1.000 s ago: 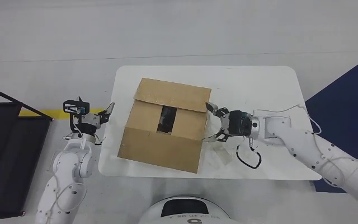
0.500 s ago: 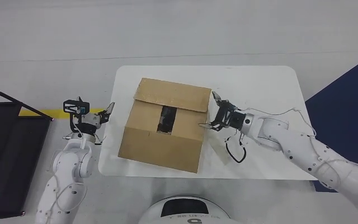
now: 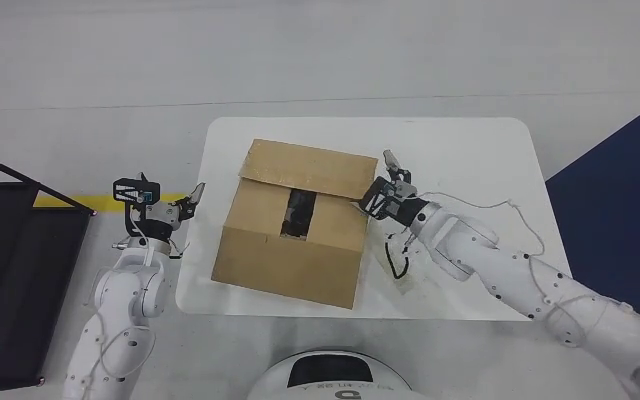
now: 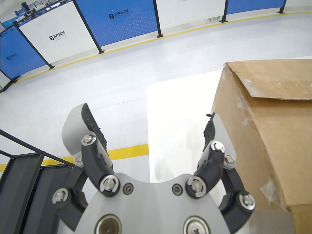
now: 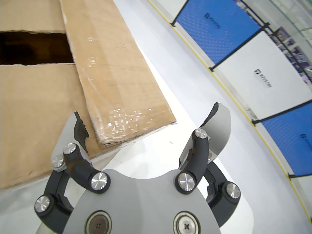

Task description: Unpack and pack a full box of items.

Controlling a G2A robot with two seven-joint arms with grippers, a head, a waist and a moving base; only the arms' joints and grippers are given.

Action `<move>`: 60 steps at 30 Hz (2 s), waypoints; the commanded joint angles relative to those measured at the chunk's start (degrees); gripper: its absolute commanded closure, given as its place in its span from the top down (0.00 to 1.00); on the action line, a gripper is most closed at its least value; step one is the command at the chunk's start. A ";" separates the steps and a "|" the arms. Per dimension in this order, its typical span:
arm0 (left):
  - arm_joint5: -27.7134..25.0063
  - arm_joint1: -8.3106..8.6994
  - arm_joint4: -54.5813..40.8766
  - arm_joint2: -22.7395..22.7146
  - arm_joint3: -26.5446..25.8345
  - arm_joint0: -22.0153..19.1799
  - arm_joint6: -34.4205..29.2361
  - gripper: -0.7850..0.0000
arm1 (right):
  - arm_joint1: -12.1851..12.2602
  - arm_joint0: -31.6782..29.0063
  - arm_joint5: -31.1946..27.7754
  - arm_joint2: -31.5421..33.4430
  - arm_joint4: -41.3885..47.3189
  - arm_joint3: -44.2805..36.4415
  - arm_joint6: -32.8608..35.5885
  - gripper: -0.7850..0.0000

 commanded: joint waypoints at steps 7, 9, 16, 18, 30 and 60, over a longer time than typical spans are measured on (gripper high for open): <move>0.00 0.00 0.00 0.00 0.00 0.00 0.00 1.00 | -2.77 -2.08 18.84 1.74 -10.54 -1.87 5.04 1.00; 0.00 0.00 0.00 0.00 0.00 0.00 0.00 1.00 | -3.58 -1.60 19.93 2.65 -10.72 -2.34 4.50 1.00; 0.00 0.00 0.00 0.00 0.00 0.00 0.00 1.00 | -6.64 4.74 10.85 7.56 -0.16 3.13 5.15 1.00; 0.00 0.00 0.00 0.00 0.00 0.00 0.00 1.00 | -8.26 8.23 5.11 7.45 4.80 7.77 9.52 1.00; 0.00 0.00 0.00 0.00 0.00 0.00 0.00 1.00 | -19.08 18.15 -0.72 1.02 15.17 27.70 20.15 1.00; 0.00 0.00 0.00 0.00 0.00 0.00 0.00 1.00 | -21.66 13.07 -15.24 -3.07 -10.18 12.26 18.29 1.00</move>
